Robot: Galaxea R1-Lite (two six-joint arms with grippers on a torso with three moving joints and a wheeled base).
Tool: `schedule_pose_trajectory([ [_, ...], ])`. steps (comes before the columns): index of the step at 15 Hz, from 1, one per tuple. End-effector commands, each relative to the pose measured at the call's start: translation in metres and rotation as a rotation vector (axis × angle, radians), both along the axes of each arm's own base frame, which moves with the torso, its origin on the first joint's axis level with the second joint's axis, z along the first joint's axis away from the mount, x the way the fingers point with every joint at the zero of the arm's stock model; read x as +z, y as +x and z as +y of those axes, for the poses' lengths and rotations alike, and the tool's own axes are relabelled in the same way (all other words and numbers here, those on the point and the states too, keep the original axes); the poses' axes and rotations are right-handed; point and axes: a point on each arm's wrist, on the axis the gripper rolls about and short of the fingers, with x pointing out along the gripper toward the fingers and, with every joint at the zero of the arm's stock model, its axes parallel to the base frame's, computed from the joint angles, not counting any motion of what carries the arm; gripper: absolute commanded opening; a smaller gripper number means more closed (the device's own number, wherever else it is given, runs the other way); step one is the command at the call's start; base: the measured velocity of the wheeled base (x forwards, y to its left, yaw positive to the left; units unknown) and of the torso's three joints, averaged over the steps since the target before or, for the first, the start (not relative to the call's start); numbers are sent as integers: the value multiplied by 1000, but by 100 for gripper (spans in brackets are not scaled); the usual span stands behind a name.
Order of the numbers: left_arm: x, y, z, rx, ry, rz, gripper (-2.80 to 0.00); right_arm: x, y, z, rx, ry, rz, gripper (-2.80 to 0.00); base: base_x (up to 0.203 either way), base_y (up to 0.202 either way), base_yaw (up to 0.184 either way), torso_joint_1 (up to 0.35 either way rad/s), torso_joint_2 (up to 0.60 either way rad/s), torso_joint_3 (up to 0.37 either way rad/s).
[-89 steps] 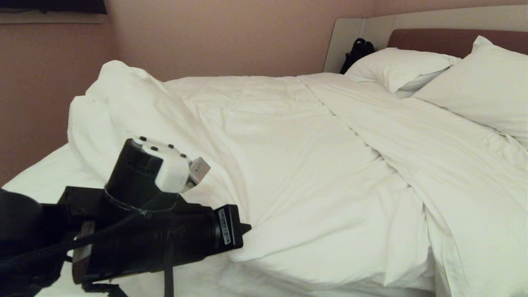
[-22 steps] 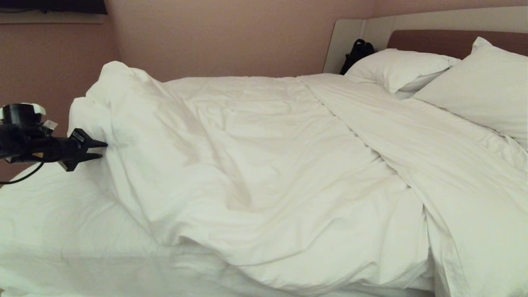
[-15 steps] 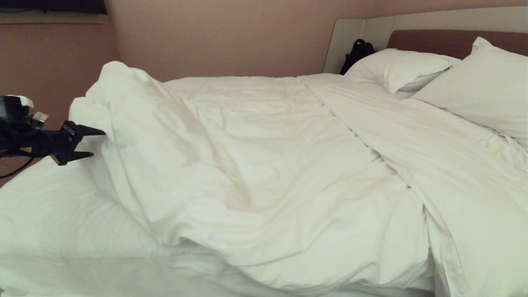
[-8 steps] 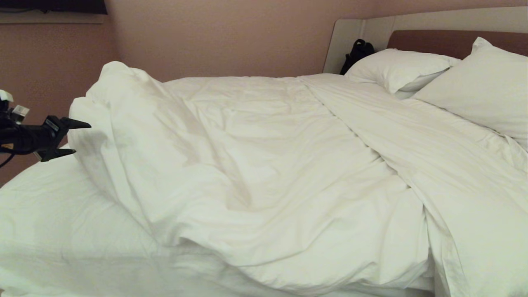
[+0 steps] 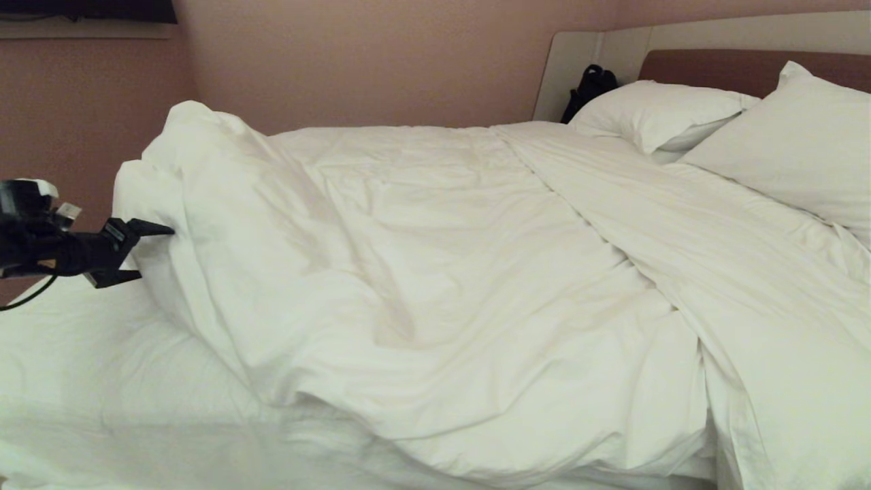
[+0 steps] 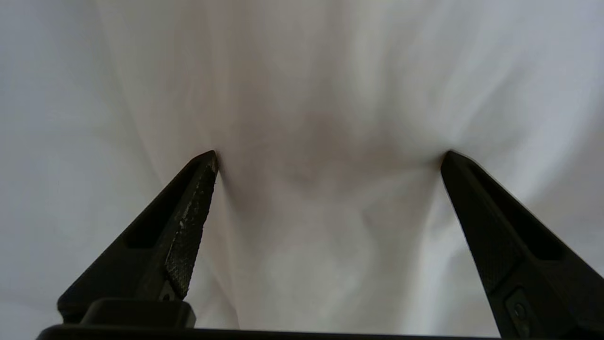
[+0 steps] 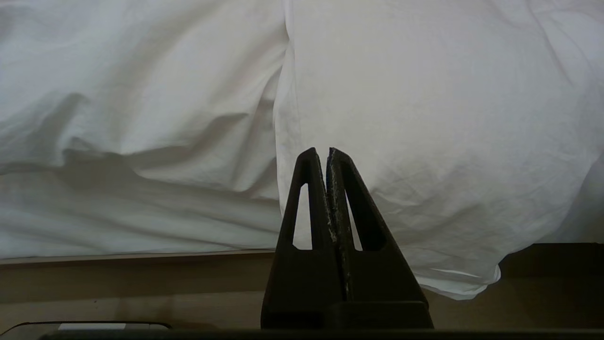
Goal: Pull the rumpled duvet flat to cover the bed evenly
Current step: Flatten the corners of the folded blanket
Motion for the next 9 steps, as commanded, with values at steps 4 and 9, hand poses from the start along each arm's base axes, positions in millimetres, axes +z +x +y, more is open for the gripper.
schedule_pose_trajectory([
  [4,-25,23,-41,-92,-33,61,0,0,0,0,-1,-1,-1,-280,0,0,0,0,0,0],
  [9,-29,41,-87,-122,-1,95,0,0,0,0,-1,-1,-1,-280,0,0,0,0,0,0],
])
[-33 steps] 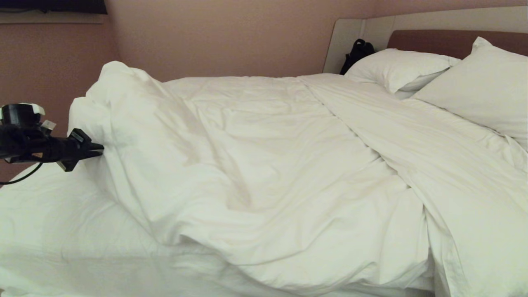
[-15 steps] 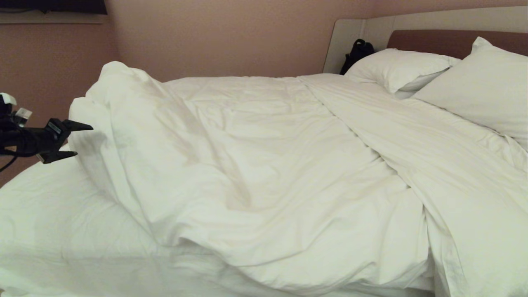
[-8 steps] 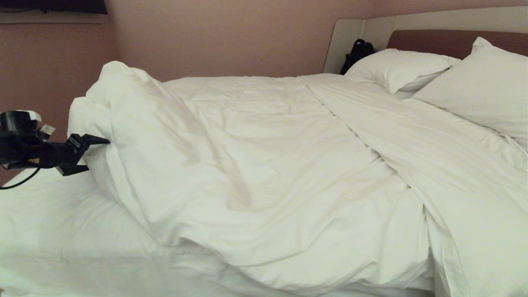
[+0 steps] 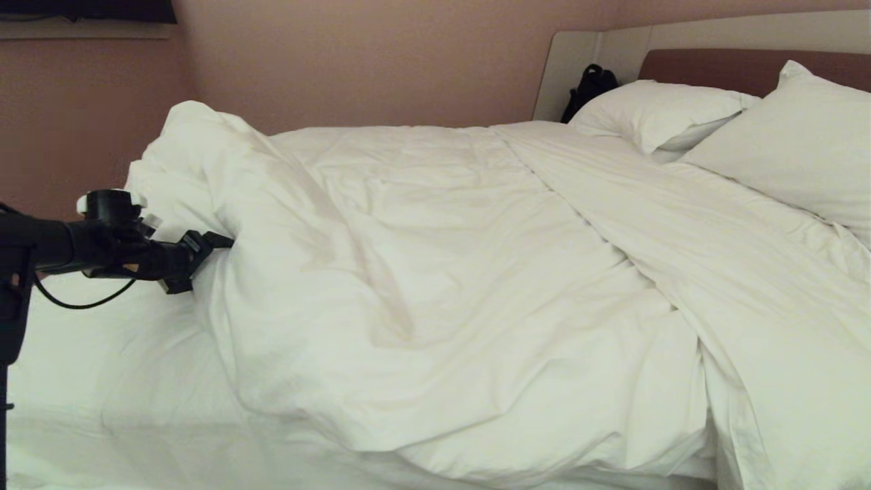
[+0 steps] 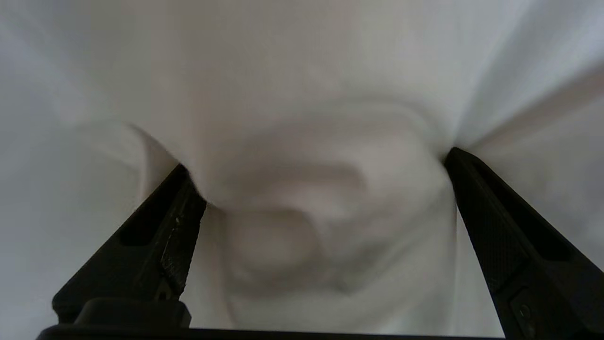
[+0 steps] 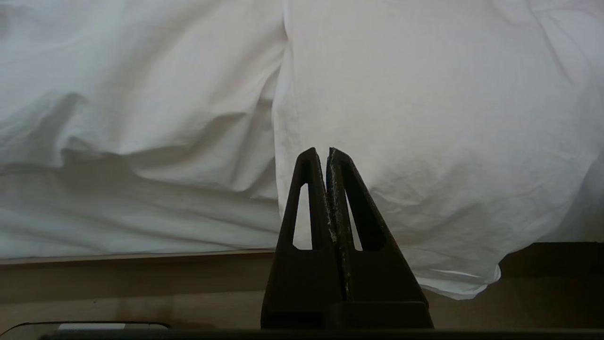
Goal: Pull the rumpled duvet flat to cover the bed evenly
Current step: Flatten the corners of the folded blanket
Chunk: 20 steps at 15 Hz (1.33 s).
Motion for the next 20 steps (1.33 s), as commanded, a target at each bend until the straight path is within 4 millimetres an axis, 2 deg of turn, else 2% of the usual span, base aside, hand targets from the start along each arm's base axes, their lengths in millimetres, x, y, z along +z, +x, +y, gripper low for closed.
schedule_pose_trajectory([
  [1,0,5,-15,-23,-18,5,0,0,0,0,1,0,-1,-280,0,0,0,0,0,0],
  [4,7,6,-21,-9,-59,5,0,0,0,0,1,0,-1,-280,0,0,0,0,0,0],
  [10,8,7,-22,-9,-58,1,0,0,0,0,0,0,-1,-280,0,0,0,0,0,0],
  [11,7,7,-22,-10,-56,2,-280,0,0,0,0,0,-1,-280,0,0,0,0,0,0],
  [16,1,8,-22,-17,-49,13,-280,0,0,0,0,0,-1,-280,0,0,0,0,0,0],
  [20,6,7,-23,-18,-47,4,-280,0,0,0,0,0,-1,-280,0,0,0,0,0,0],
])
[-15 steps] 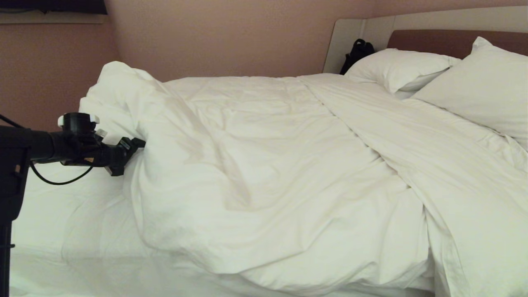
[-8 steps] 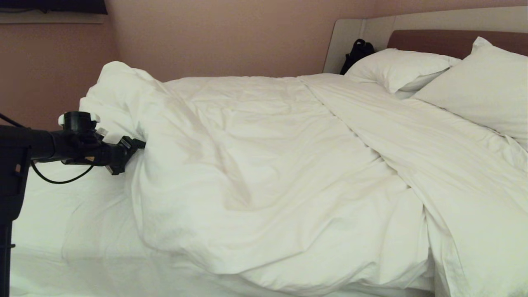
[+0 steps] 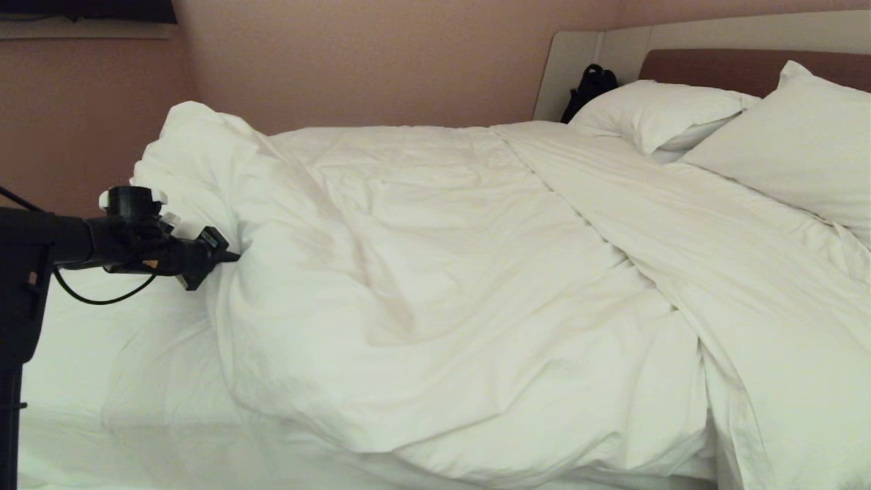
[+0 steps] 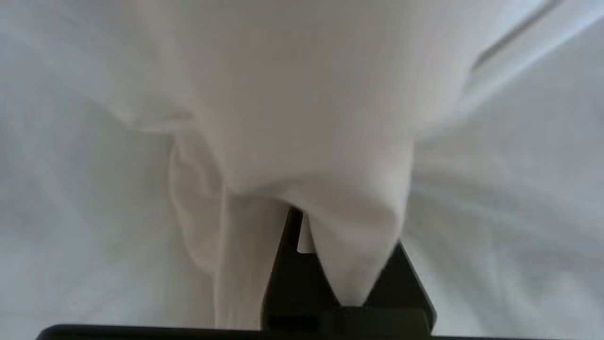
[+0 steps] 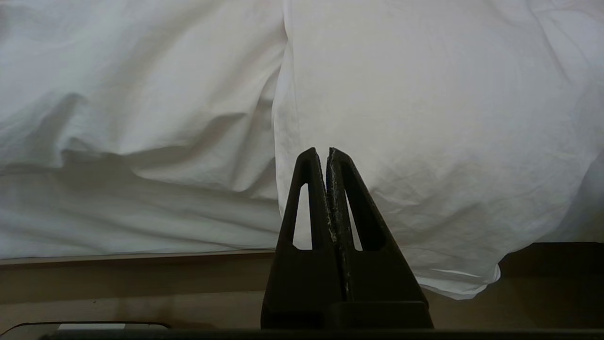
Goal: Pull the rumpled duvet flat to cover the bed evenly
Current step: Flatten the corners of the folded blanket
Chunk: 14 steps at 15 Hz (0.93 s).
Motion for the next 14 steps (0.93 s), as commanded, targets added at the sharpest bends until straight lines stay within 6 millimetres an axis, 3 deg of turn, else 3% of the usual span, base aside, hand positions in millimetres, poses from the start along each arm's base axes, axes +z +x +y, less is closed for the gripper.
schedule_pose_trajectory([
  [1,6,-2,0,1,-2,-9,-280,0,0,0,1,0,-1,-280,0,0,0,0,0,0],
  [6,49,-21,1,23,17,-80,-280,0,0,0,0,0,-1,-280,0,0,0,0,0,0],
  [12,131,-81,13,99,82,-230,-280,0,0,0,1,0,-1,-280,0,0,0,0,0,0],
  [14,150,-100,20,133,100,-267,-280,0,0,0,0,0,-1,-280,0,0,0,0,0,0],
])
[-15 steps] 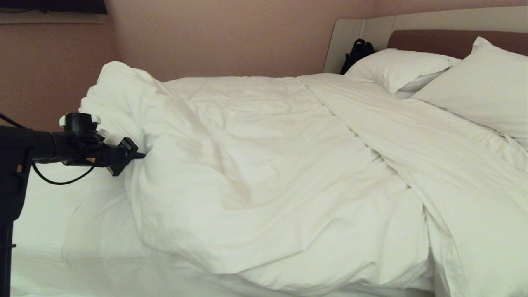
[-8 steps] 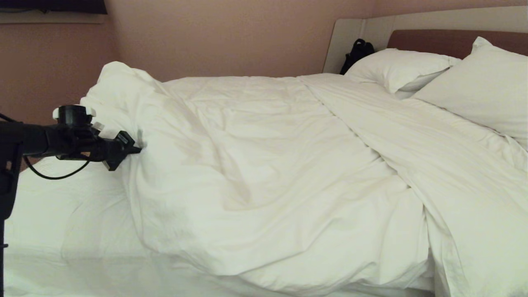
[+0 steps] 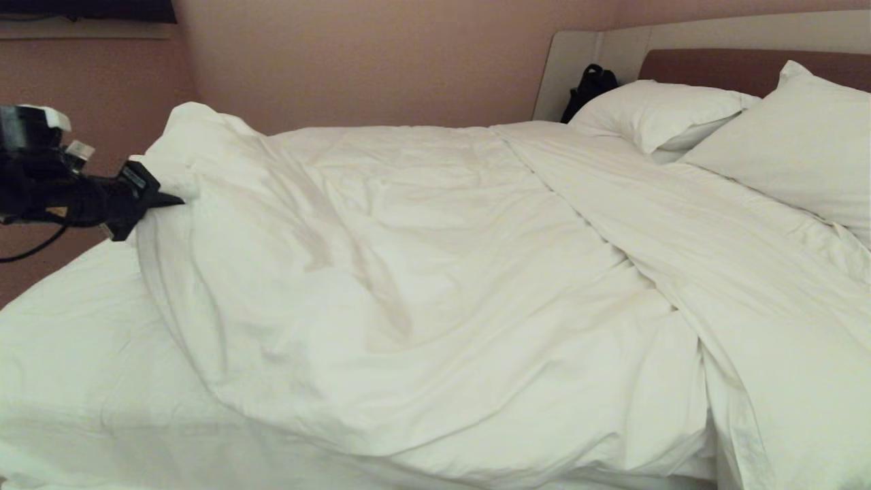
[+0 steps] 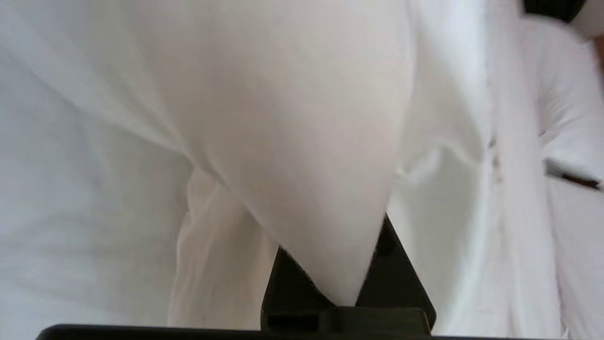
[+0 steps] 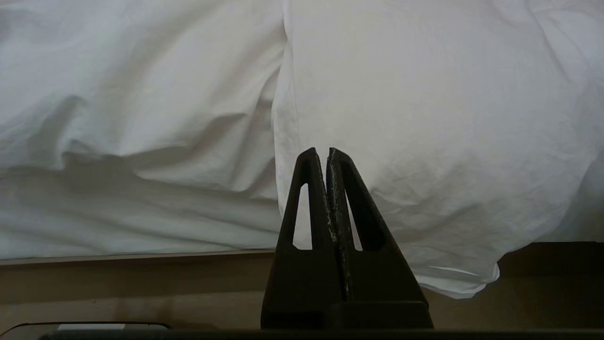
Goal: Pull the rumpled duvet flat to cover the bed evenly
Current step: Flatten the corners of the folded blanket
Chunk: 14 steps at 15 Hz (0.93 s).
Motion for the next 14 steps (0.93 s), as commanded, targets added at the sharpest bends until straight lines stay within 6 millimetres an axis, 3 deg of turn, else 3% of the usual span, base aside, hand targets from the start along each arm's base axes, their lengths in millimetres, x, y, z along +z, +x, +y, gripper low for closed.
schedule_pose_trajectory([
  [1,39,-32,2,36,31,-82,-280,0,0,0,2,0,-1,-280,0,0,0,0,0,0],
  [7,87,-89,-10,71,85,-194,-280,0,0,0,0,0,-1,-280,0,0,0,0,0,0],
  [12,109,-121,-24,77,111,-246,-280,0,0,0,1,0,-1,-280,0,0,0,0,0,0],
  [14,108,-127,-27,73,112,-246,-280,0,0,0,0,0,-1,-280,0,0,0,0,0,0],
])
